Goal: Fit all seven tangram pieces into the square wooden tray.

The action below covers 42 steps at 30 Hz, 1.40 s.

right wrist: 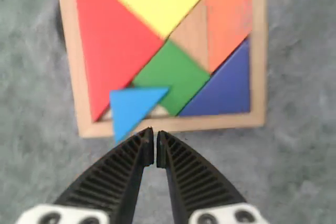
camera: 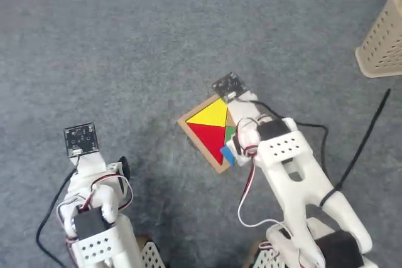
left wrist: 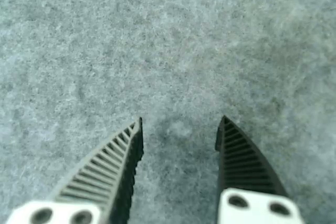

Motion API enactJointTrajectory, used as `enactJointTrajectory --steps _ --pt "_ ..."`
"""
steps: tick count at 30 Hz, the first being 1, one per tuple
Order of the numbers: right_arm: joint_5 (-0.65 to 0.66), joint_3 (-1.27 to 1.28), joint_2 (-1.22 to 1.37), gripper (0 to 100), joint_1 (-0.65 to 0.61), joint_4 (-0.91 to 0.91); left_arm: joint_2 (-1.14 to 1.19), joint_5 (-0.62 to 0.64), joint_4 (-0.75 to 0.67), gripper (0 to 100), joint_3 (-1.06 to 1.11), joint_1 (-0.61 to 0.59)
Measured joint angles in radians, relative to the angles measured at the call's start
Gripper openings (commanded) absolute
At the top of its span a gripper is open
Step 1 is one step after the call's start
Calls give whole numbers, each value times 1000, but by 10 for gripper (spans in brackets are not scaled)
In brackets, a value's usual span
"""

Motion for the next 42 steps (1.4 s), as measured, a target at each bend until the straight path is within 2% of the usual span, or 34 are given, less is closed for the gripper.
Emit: enactJointTrajectory --steps 4,15,26,34,42 --pt "25 21 0 6 -54 5 0 0 0 216 0 0" --pt "34 0 170 6 -58 5 0 0 0 216 0 0" --pt "34 -2 172 6 -58 -6 0 0 0 216 0 0" --pt "5 -3 172 6 -146 -35 0 0 0 216 0 0" --pt "0 -3 164 6 -147 -37 0 0 0 216 0 0"
